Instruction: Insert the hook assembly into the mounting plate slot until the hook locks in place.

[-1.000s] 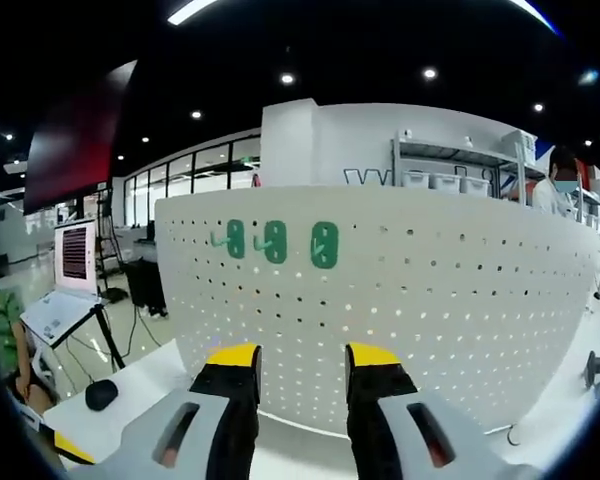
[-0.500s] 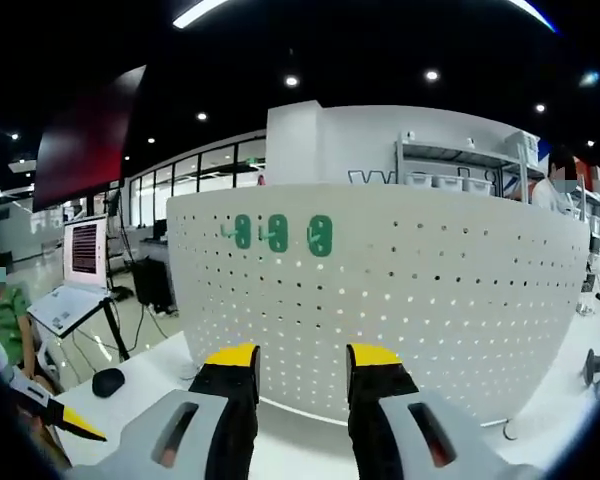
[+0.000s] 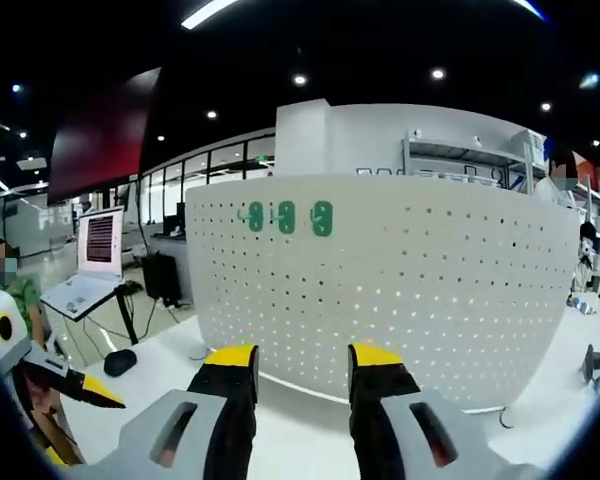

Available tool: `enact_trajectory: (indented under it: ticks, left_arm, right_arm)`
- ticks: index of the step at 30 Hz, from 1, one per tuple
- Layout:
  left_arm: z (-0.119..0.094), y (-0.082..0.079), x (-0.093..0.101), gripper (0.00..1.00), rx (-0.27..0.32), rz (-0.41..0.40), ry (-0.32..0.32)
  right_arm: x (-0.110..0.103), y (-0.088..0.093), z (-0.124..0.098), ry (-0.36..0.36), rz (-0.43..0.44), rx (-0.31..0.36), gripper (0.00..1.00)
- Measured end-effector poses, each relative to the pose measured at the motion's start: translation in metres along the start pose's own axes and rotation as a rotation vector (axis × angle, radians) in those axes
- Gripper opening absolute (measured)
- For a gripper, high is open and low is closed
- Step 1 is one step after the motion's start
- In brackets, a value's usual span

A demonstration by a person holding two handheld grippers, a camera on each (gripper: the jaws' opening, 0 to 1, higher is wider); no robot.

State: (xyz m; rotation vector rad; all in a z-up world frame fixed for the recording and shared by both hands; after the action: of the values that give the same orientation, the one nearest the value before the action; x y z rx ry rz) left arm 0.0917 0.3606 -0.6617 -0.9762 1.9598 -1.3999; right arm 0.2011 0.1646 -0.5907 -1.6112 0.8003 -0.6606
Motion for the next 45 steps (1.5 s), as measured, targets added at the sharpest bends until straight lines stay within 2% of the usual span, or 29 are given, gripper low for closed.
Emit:
enact_trajectory:
  ticks: [6,20,32,36,43,45]
  left_arm:
    - [0.002,-0.004,0.001,0.74,-0.005,0.026,-0.033]
    - [-0.002,-0.001,0.004,0.73,-0.028,0.028,-0.033]
    - [-0.003,0.005,-0.001,0.72,-0.053,0.018,-0.066]
    - [-0.004,0.005,-0.005,0.72,-0.035,-0.002,-0.071]
    - [0.002,0.013,-0.012,0.69,-0.068,-0.001,-0.085]
    - [0.004,0.017,-0.013,0.65,-0.101,-0.02,-0.079]
  right_arm:
    - [-0.001,0.004,-0.011,-0.002,-0.016,0.003,0.4]
    - [-0.013,0.027,-0.03,-0.032,0.018,-0.021,0.43]
    - [-0.025,0.03,-0.038,-0.079,-0.018,-0.034,0.48]
    - [-0.027,0.032,-0.039,-0.096,-0.002,-0.037,0.48]
    - [-0.033,0.036,-0.039,-0.126,-0.004,-0.029,0.49]
    - [-0.032,0.038,-0.04,-0.129,-0.007,-0.03,0.49]
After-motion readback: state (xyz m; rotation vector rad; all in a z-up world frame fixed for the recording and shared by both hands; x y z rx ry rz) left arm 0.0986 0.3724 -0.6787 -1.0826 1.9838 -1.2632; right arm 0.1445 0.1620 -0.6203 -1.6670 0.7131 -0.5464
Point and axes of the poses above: the point that each gripper's makers call its tool centre point, and the gripper's own axes: z roughly forward along the fingers, x roughly to its right, y roughly out of its underside, the point moved 8 cm from there along -z, roughly backward along the fingers, and after that the axes turned 14 degrees about -y, right-handed, at the moved point
